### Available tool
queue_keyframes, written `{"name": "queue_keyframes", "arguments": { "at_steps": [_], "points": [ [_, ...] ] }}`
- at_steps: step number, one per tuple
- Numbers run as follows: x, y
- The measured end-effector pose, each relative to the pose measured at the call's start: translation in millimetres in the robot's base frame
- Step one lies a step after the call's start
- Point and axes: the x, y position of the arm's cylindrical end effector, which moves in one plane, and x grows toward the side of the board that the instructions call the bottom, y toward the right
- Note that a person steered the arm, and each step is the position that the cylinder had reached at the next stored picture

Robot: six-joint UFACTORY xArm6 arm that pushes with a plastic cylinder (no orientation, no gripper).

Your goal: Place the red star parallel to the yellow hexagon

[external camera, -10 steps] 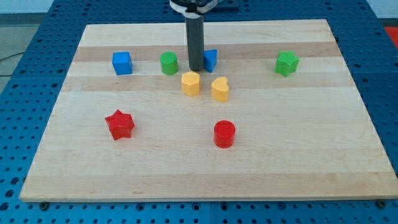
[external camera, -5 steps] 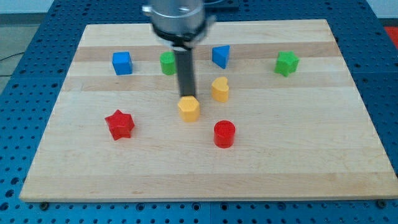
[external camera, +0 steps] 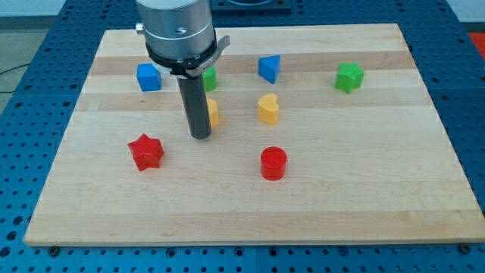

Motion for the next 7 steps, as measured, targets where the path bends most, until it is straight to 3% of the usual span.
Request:
{"name": "queue_keyframes", "arguments": {
  "at_steps": [1,2,4,5,6,7],
  "points": [
    [62.3,6.6],
    [86.6,-48.6],
    [18.5,-128.5],
    [-0.7,-128.1],
    [-6.4,-124.9],
    [44.1,-81.7]
  ]
}}
